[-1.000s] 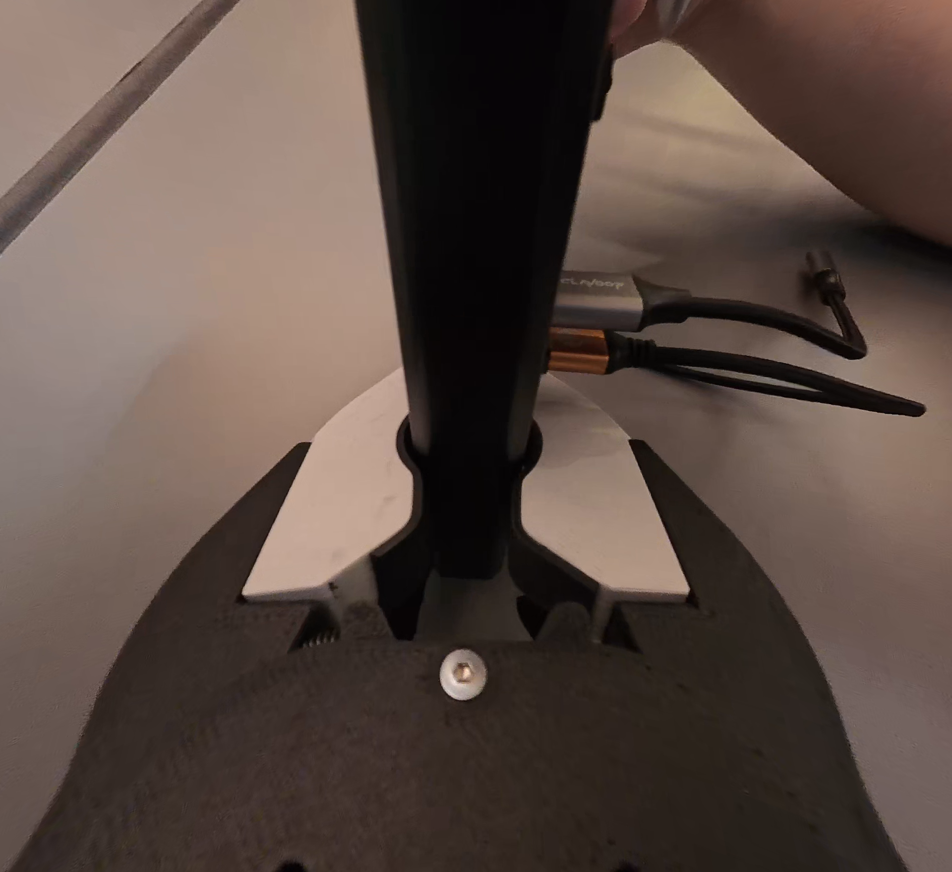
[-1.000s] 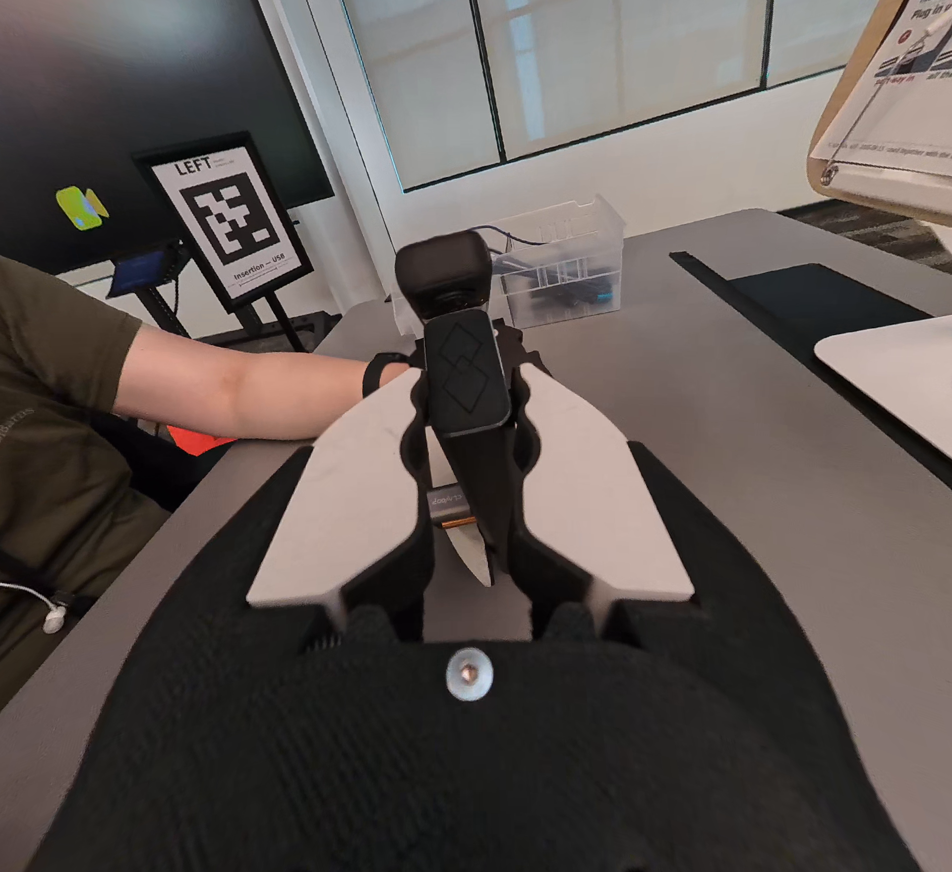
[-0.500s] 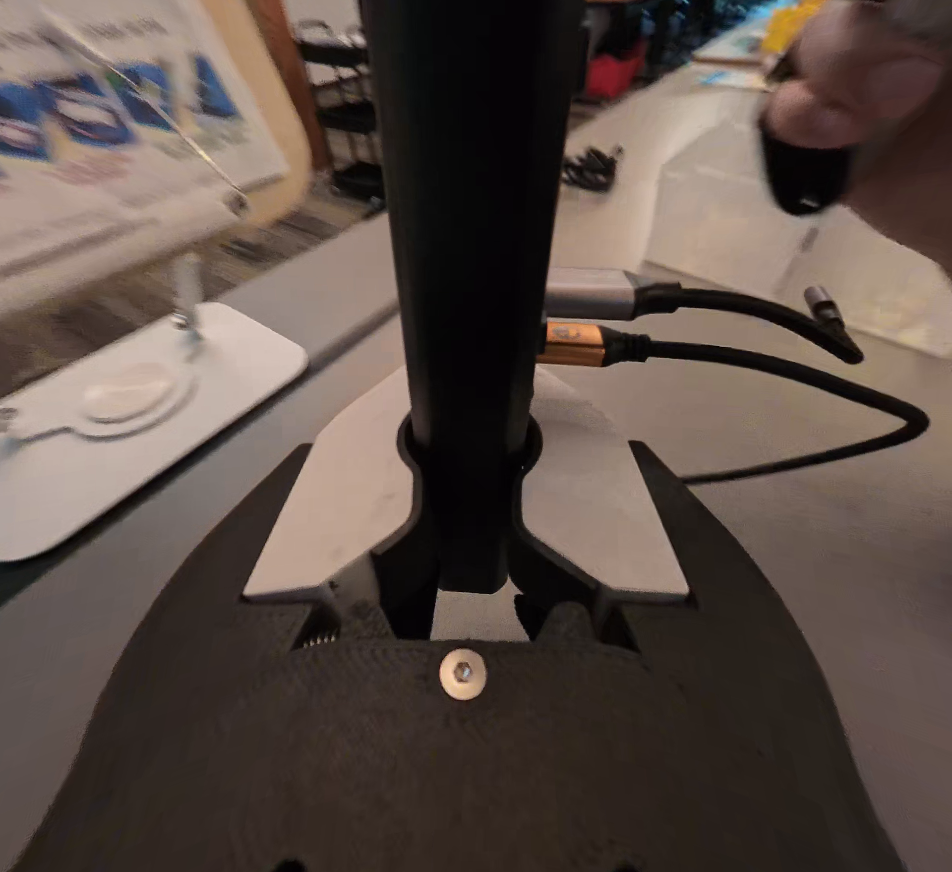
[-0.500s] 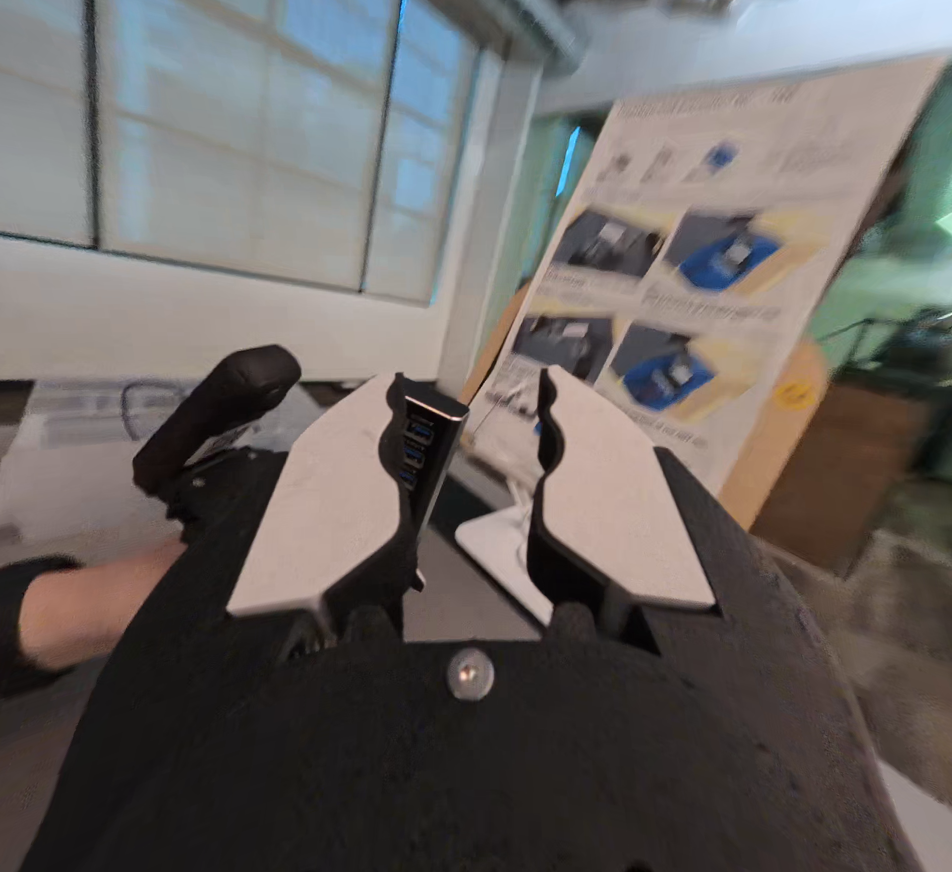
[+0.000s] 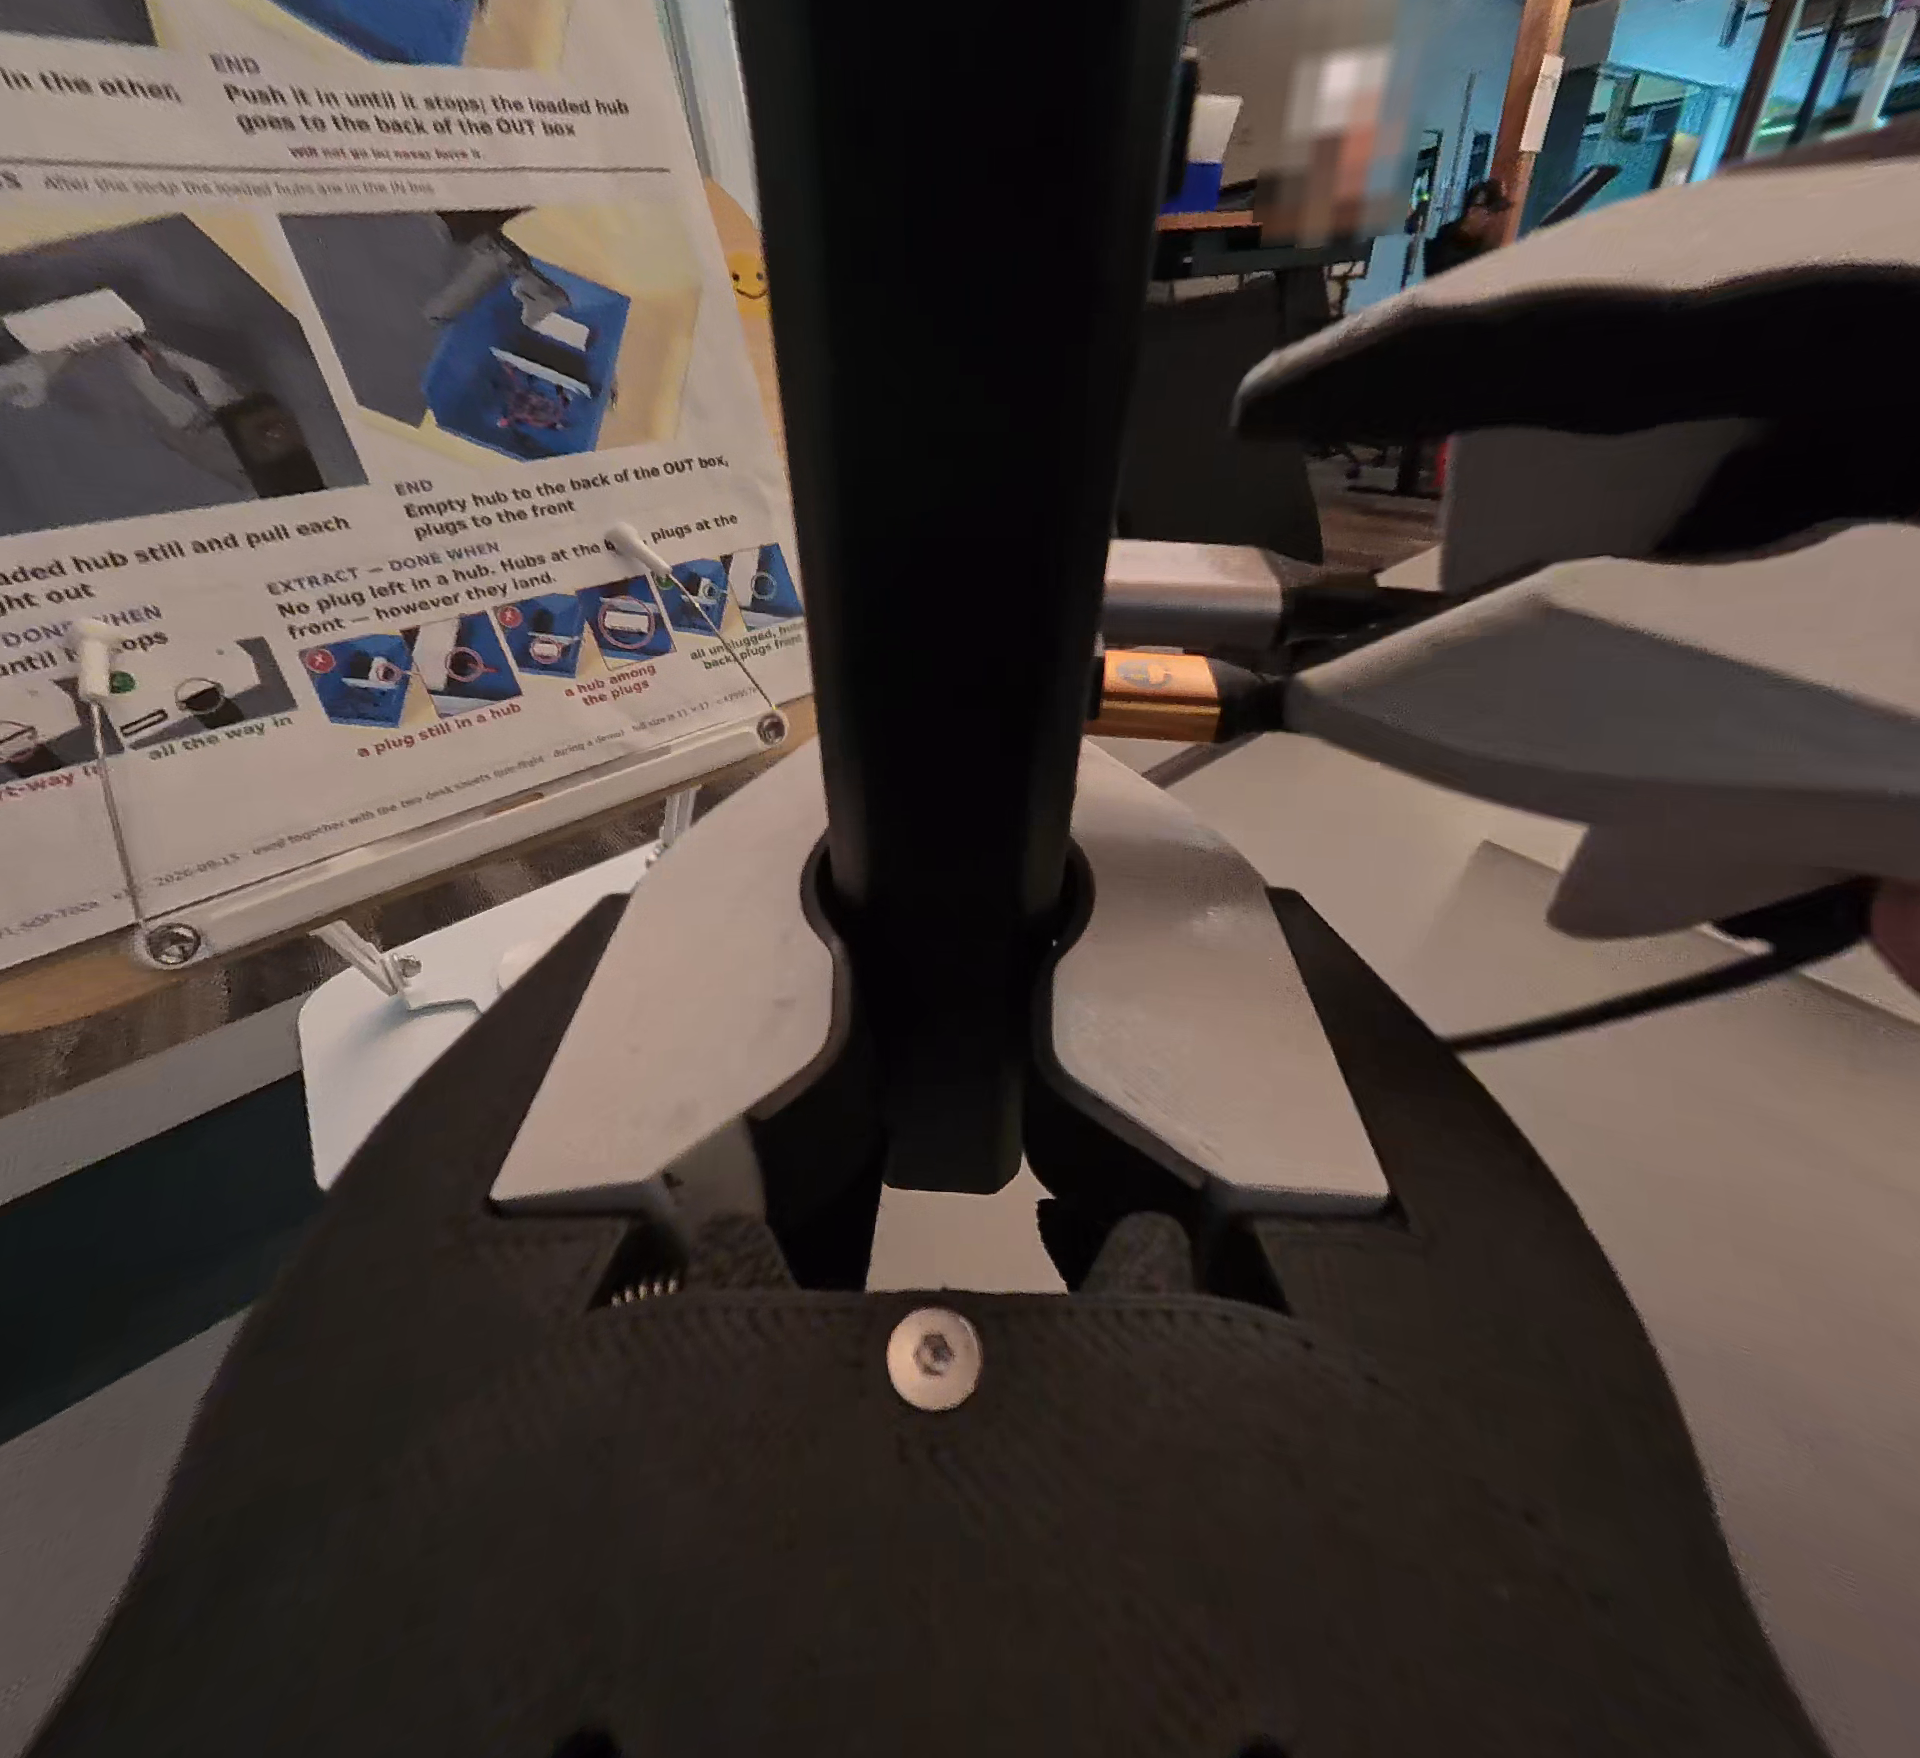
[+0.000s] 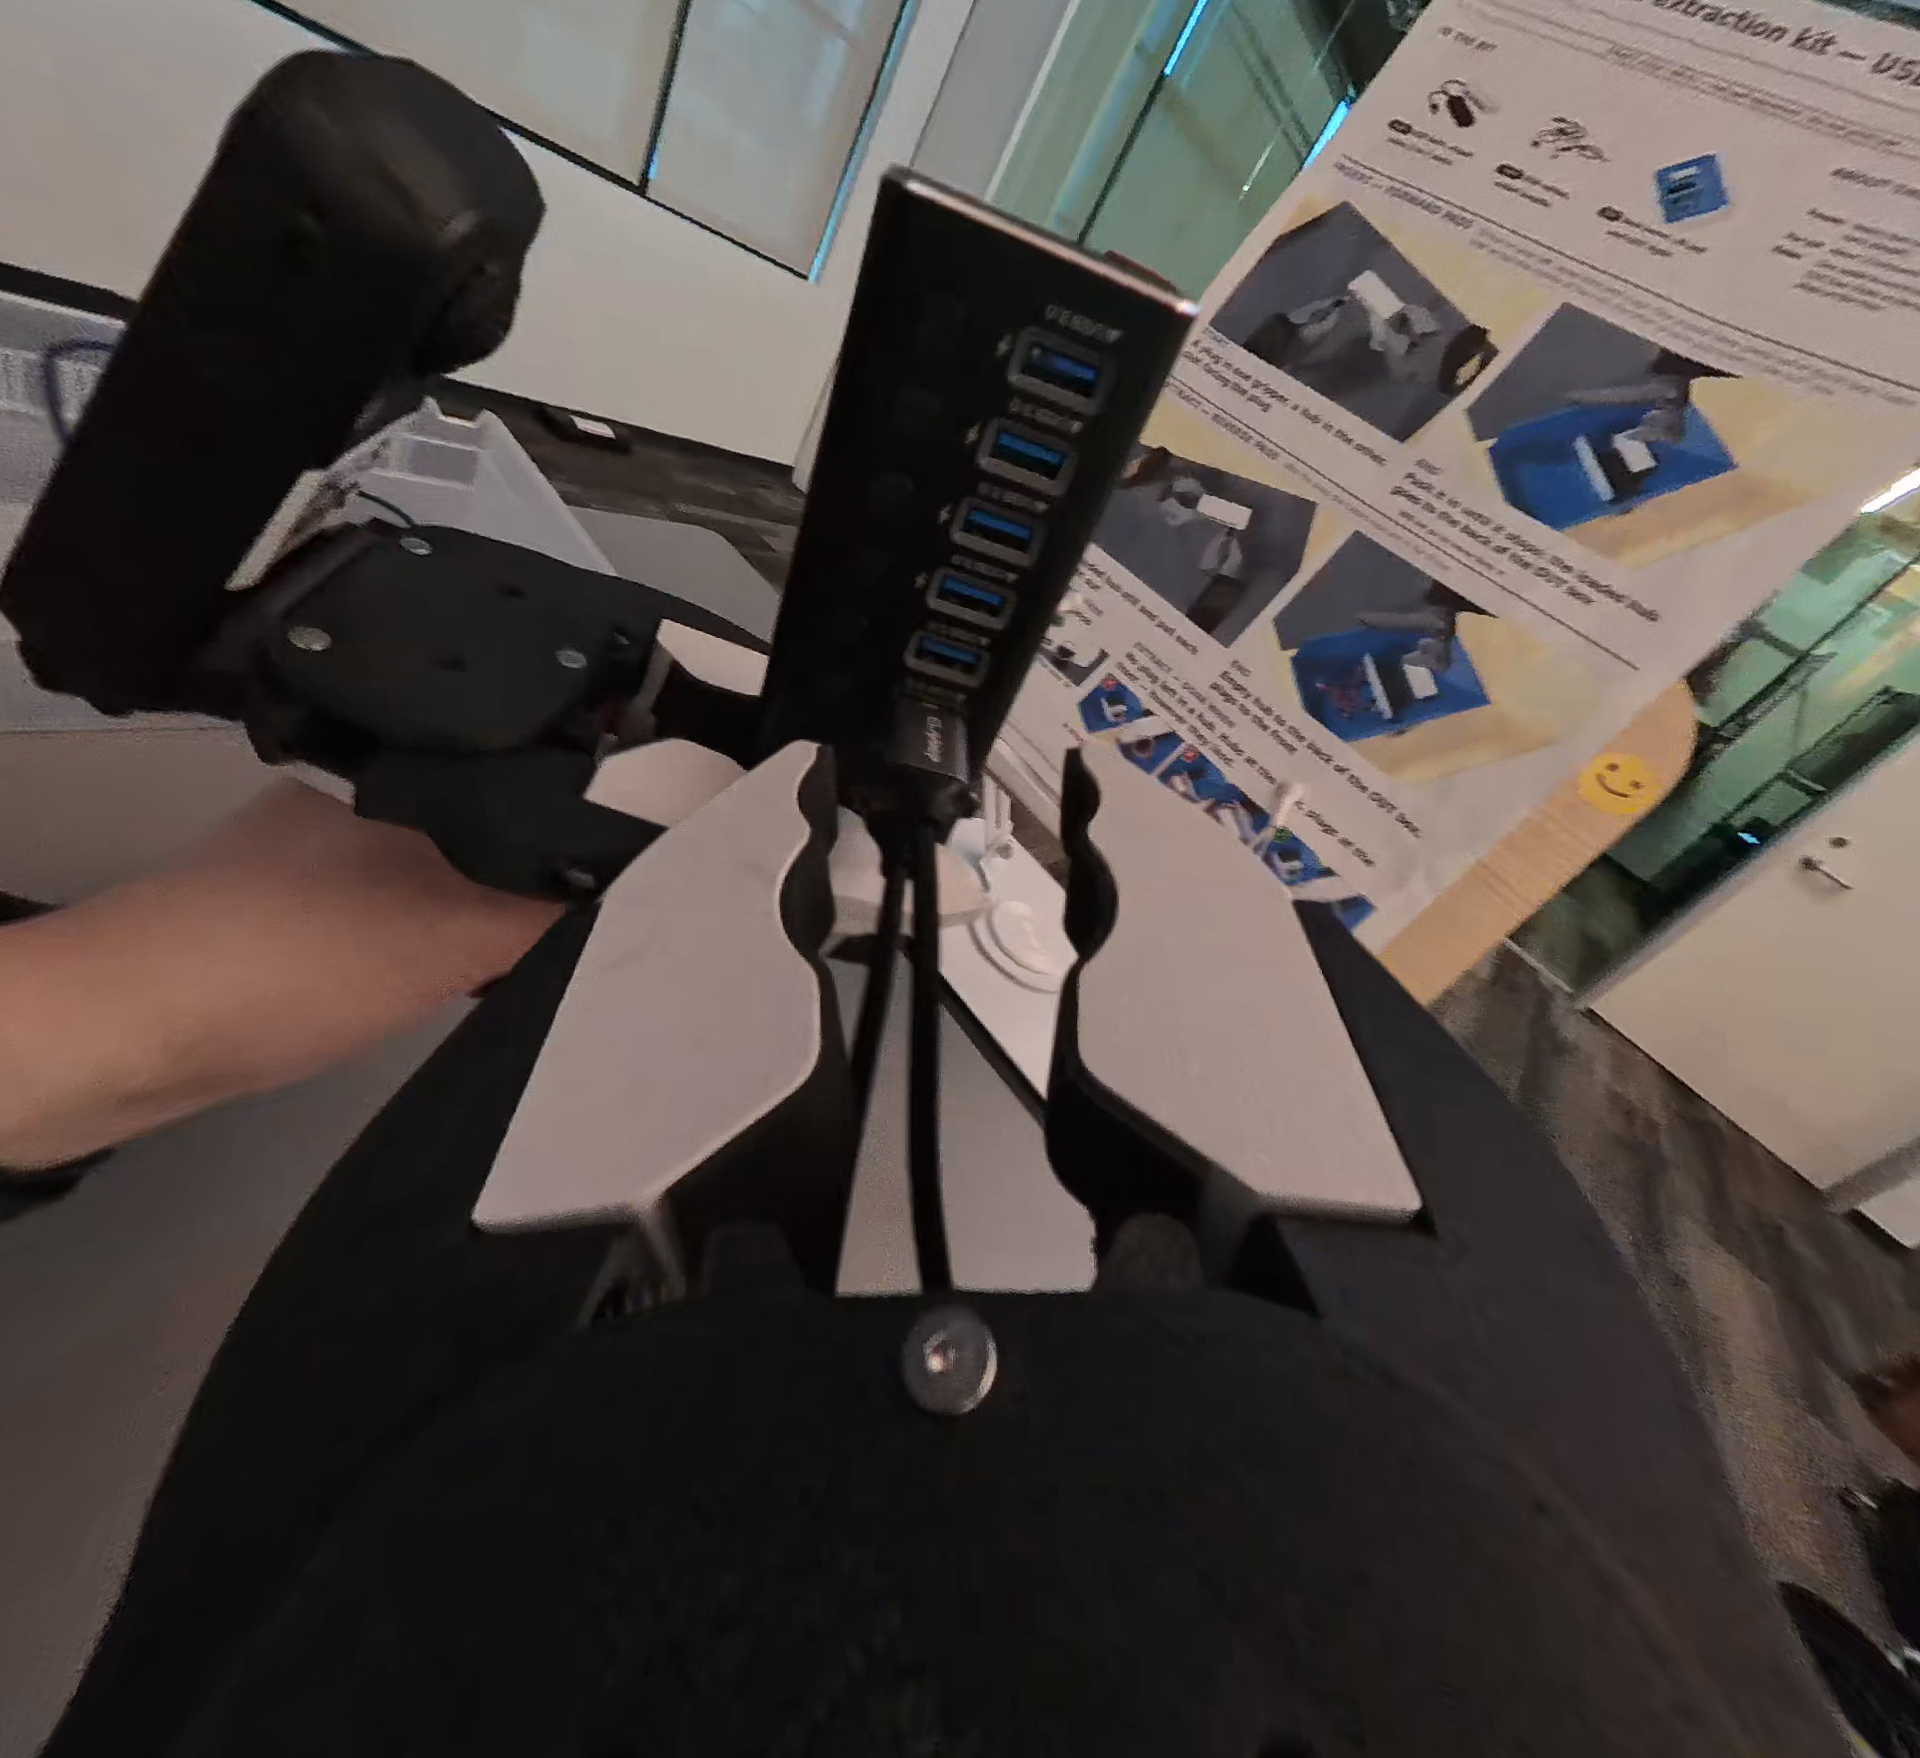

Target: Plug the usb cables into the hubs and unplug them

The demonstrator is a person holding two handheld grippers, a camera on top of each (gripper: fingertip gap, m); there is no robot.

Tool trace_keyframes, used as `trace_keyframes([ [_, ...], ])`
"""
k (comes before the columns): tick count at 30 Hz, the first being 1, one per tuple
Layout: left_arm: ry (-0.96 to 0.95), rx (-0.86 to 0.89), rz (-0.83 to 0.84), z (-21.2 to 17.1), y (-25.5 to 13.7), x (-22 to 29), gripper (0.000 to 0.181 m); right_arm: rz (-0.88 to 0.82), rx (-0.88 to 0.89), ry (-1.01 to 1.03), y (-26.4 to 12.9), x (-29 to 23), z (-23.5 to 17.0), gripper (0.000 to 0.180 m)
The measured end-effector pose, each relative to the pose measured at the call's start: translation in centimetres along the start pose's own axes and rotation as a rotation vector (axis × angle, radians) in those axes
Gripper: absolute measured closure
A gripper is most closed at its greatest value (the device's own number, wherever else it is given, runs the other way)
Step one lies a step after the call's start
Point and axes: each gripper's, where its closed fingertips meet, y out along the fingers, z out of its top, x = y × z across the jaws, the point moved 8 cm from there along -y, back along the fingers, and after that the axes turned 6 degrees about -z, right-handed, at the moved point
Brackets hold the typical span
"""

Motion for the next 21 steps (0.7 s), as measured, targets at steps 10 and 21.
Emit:
trace_keyframes([
  [10,-0.005,0.072,0.019,0.2,0.4,1.0,0.151,-0.035,0.039,0.099,-0.2,0.0,0.1,0.160],
  [21,0.006,0.098,0.043,0.4,0.4,1.3,0.151,0.055,-0.014,0.152,-0.3,0.1,0.1,0.158],
])
